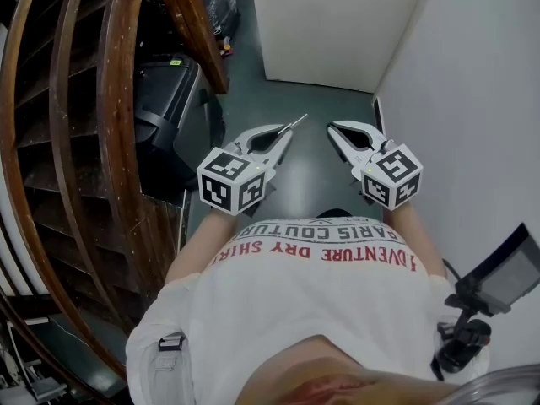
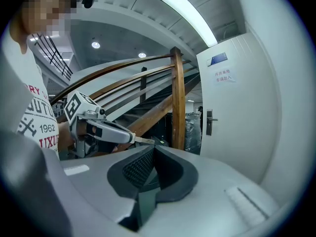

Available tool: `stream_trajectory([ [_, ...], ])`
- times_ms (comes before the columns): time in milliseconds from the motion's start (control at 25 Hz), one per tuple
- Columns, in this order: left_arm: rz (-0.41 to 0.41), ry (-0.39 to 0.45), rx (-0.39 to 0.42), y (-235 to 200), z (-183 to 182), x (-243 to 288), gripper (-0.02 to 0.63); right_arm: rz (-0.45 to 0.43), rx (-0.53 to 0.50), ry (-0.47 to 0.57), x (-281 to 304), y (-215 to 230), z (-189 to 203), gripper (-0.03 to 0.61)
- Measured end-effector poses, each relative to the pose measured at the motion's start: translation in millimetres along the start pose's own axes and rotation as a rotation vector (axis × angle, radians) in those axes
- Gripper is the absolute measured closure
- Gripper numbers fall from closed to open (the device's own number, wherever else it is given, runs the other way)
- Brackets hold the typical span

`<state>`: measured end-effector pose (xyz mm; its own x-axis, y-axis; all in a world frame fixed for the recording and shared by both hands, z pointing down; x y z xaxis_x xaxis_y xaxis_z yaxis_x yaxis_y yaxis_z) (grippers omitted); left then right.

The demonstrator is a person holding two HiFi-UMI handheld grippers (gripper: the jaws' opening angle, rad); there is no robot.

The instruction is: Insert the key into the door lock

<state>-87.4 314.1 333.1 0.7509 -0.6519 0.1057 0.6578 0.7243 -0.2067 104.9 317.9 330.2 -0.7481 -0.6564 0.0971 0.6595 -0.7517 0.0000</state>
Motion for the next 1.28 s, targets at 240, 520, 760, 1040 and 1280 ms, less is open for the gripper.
stream_trajectory([
  [240, -0.002, -0.036, -0.027, -22.8, 13.1, 37.4, 0.591, -0.001, 0.048, -0.009, 17.9, 41.3, 20.3, 0.577],
  [520, -0.049, -0.062, -0.043, -108.5, 6.1, 132.1, 0.591, -0.015, 0.085, -0.027, 93.6, 150.5, 39.1, 0.577],
  [760, -0.108, -0.067, -0.041, -186.3, -23.7, 237.9, 0.591, -0.023, 0.076, -0.014, 159.5, 275.3, 28.1, 0.577],
  [1040, -0.187, -0.006, -0.011, -240.6, -73.5, 309.0, 0.591, -0.034, 0.039, 0.021, 206.2, 376.6, -0.1, 0.577],
  [1280, -0.196, 0.01, -0.056, -279.7, -75.6, 332.5, 0.591, -0.043, 0.024, 0.021, 236.9, 407.0, 2.9, 0.577],
])
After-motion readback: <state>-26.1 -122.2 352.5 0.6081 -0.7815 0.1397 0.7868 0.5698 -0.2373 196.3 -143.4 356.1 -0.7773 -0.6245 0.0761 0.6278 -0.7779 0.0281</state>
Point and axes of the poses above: the fingertips, and each gripper's own axes: x forward along the fingers, y to its right, z out of its underside, the point moved 8 cm from there along -x, backward along the fingers, and after that the axes turned 8 degrees about y, right-handed, at the moved point
